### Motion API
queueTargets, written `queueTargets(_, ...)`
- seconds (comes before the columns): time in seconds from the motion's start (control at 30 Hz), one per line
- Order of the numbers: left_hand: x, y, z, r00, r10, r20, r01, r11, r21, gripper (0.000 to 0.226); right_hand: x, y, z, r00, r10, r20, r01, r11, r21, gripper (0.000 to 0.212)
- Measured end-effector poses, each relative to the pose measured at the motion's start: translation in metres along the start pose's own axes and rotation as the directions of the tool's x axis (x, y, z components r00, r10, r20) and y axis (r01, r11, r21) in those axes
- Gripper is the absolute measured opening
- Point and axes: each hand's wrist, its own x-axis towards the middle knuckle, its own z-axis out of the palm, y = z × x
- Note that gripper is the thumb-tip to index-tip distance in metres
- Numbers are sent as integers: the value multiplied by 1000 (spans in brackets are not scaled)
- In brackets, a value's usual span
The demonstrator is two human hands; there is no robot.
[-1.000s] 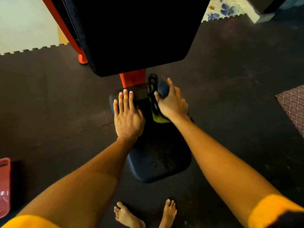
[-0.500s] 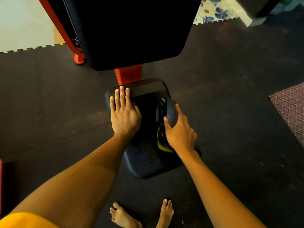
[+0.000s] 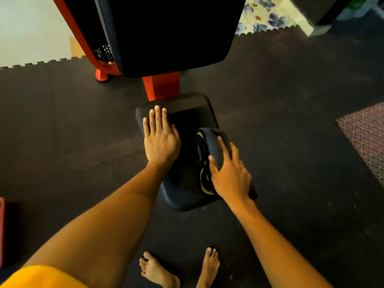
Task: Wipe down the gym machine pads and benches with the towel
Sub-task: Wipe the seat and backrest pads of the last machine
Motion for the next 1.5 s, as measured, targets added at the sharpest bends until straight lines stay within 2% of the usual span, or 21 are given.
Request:
queueTargets(0.17, -24, 1, 0, 1000, 18, -18, -19, 1000, -25, 63, 64, -25, -8, 985, 157, 77, -166, 978, 124, 67)
queueTargets(0.23, -34, 1, -1, 1000, 14, -8, -14, 999, -34, 63, 84, -41, -2, 982, 155, 106, -165, 982, 94, 67)
queueTargets(0.3, -42, -2, -2, 1000, 24, 3, -24, 999, -44, 65, 74, -49, 12, 993, 80, 83, -78, 997, -19, 65)
queueTargets(0.43, -58, -10, -3, 998, 52, 27, -49, 995, -86, 70, -4, -33, 29, 972, -218, -85, 206, 970, -125, 59)
queueTargets(0.53, -73, -10, -6, 997, 63, 33, -58, 989, -132, 60, -47, 1, 25, 957, -285, -43, 275, 948, -159, 62)
queueTargets(0.6, -77, -7, -6, 999, 39, 29, -33, 985, -167, 56, -44, 19, 16, 983, -176, -43, 172, 981, -90, 63)
queueTargets(0.7, -76, -5, -3, 999, 25, -33, -30, 985, -170, 57, -1, 9, 6, 991, 130, 41, -135, 976, 171, 66)
queueTargets(0.73, -75, -5, -3, 999, 25, -41, -32, 985, -172, 58, 10, -2, 6, 980, 194, 37, -197, 962, 187, 68)
queueTargets(0.8, -76, -7, -2, 999, 22, -40, -29, 983, -184, 59, 12, -25, 15, 975, 222, 7, -222, 972, 72, 69)
queueTargets(0.87, -76, -8, -2, 999, 19, -35, -26, 981, -195, 59, -8, -35, 28, 991, 117, -73, -120, 992, -49, 67)
queueTargets(0.93, -75, -10, -4, 1000, 18, -16, -21, 981, -191, 58, -42, -31, 37, 987, -48, -151, 35, 996, -87, 66)
queueTargets(1.0, -77, -8, -4, 1000, 16, 8, -14, 983, -180, 55, -72, -18, 43, 977, -163, -137, 150, 983, -103, 68)
queueTargets(1.07, -78, -3, -6, 999, -28, 23, 32, 984, -174, 54, -87, -5, 43, 975, -194, -108, 186, 979, -81, 72)
queueTargets(1.17, -80, 8, -4, 995, -100, 13, 101, 982, -159, 54, -73, 11, 42, 986, -82, -145, 94, 993, 75, 73)
queueTargets(1.23, -82, 10, -2, 994, -110, -3, 109, 983, -151, 54, -50, 14, 36, 974, 115, -193, -51, 951, 306, 69)
queueTargets(1.3, -82, 9, -1, 994, -111, -9, 109, 985, -136, 54, -32, 10, 30, 919, 374, -122, -235, 769, 594, 61)
queueTargets(1.33, -83, 9, -1, 994, -113, -13, 110, 986, -125, 55, -29, 5, 31, 872, 475, -113, -284, 682, 674, 57)
queueTargets(1.43, -84, 11, 0, 993, -122, -7, 120, 986, -113, 55, -49, -27, 50, 728, 662, -180, -269, 517, 813, 57)
queueTargets(1.5, -85, 10, -2, 993, -118, -1, 117, 987, -111, 55, -77, -60, 65, 679, 721, -136, -264, 412, 872, 67)
